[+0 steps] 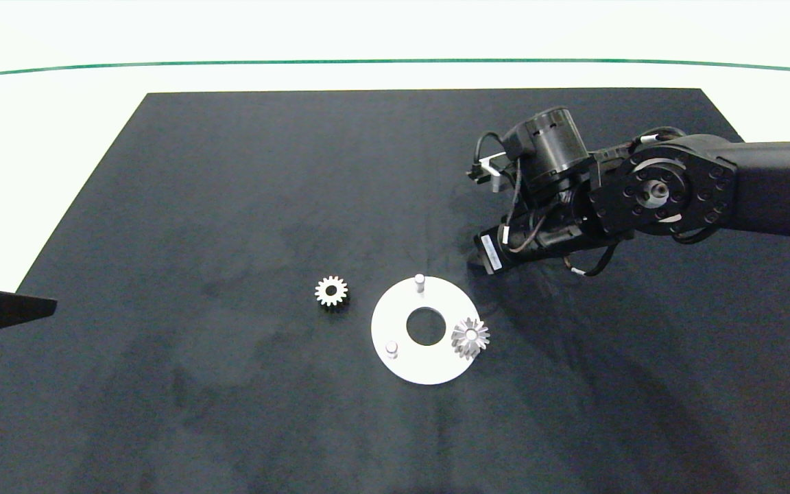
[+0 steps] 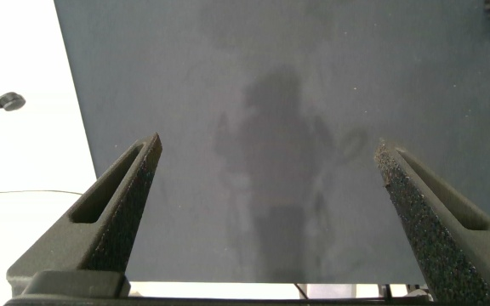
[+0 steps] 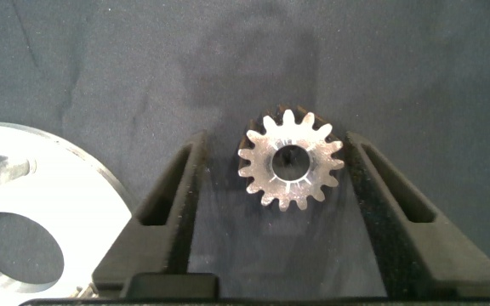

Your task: Install three planetary gears onto the carrier pins

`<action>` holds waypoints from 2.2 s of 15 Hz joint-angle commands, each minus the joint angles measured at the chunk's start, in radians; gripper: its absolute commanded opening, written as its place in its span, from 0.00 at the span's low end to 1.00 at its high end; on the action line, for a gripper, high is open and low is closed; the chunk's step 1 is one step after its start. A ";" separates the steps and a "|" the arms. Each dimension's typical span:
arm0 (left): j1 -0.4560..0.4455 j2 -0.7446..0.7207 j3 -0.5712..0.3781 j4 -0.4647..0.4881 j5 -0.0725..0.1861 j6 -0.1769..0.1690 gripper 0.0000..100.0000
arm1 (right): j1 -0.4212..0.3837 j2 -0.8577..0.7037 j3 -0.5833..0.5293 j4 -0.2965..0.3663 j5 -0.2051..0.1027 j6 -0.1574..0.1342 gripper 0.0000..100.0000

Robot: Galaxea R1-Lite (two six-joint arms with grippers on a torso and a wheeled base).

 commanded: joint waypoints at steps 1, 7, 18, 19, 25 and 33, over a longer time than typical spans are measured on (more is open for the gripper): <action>0.000 -0.002 0.000 0.005 0.001 0.001 1.00 | 0.004 0.004 0.001 0.002 -0.002 0.016 0.57; 0.000 -0.002 0.000 0.005 0.001 0.001 1.00 | 0.004 0.006 -0.001 0.002 -0.002 0.016 0.45; 0.000 -0.004 0.000 0.005 0.001 0.001 1.00 | 0.188 -0.054 -0.004 0.003 -0.004 0.037 0.22; 0.000 -0.004 0.000 0.005 0.001 0.001 1.00 | 0.208 -0.049 -0.007 0.003 -0.005 0.037 0.21; 0.000 -0.004 -0.002 0.003 0.001 0.001 1.00 | 0.239 -0.003 -0.028 0.003 -0.005 0.037 0.16; 0.002 -0.005 -0.002 0.003 0.001 0.001 1.00 | 0.248 0.044 -0.065 0.005 -0.034 0.036 0.16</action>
